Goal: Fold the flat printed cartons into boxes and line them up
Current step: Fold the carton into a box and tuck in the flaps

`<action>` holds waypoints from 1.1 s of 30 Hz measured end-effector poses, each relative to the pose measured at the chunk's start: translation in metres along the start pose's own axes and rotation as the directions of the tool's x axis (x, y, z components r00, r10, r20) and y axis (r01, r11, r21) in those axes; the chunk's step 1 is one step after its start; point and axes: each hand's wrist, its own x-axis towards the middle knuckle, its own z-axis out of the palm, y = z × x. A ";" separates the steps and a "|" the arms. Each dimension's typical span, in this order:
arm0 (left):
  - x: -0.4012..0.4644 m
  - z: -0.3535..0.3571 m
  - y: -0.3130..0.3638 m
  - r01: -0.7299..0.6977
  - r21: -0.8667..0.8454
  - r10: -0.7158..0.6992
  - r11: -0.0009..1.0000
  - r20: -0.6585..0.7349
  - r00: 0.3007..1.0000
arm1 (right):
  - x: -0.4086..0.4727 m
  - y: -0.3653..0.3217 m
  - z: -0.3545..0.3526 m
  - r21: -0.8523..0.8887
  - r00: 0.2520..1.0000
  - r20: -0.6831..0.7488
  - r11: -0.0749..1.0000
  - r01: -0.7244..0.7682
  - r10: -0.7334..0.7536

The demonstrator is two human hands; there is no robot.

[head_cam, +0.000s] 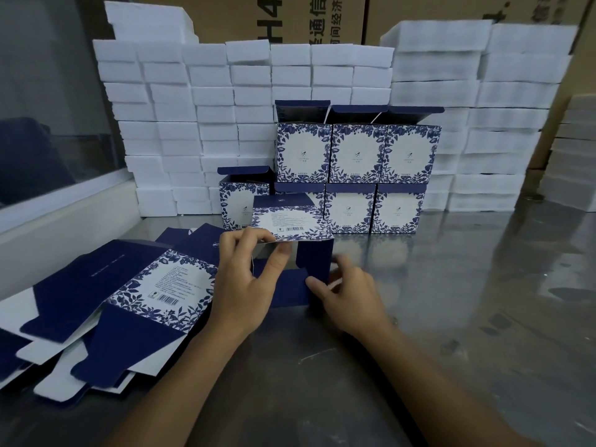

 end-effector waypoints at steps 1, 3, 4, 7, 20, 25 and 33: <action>0.000 0.001 0.000 0.000 -0.004 0.000 1.000 0.014 1.000 | 0.000 -0.001 0.002 0.130 1.000 -0.004 0.991 0.013 -0.012; -0.002 0.001 0.000 -0.005 -0.010 0.005 1.000 0.032 0.999 | -0.001 -0.007 0.005 0.351 0.997 -0.045 0.934 0.073 -0.061; -0.003 0.001 0.000 -0.011 -0.023 0.012 1.000 0.043 0.999 | -0.002 -0.010 0.005 0.401 0.992 -0.082 0.908 0.120 -0.095; -0.005 0.003 -0.001 -0.005 -0.154 0.021 0.988 0.101 0.995 | -0.003 -0.015 0.001 0.377 0.967 -0.193 0.898 0.228 -0.164; -0.007 0.008 -0.003 0.096 -0.209 -0.037 0.973 0.268 0.963 | 0.002 -0.027 -0.012 0.389 0.933 -0.352 0.895 0.220 -0.077; -0.007 0.013 -0.003 0.091 -0.170 -0.046 0.981 0.248 0.968 | 0.003 -0.024 -0.013 0.375 0.925 -0.373 0.899 0.226 -0.076; -0.013 0.010 -0.015 0.012 0.177 -0.024 0.984 0.067 0.997 | 0.005 -0.022 -0.011 0.375 0.930 -0.359 0.899 0.224 -0.082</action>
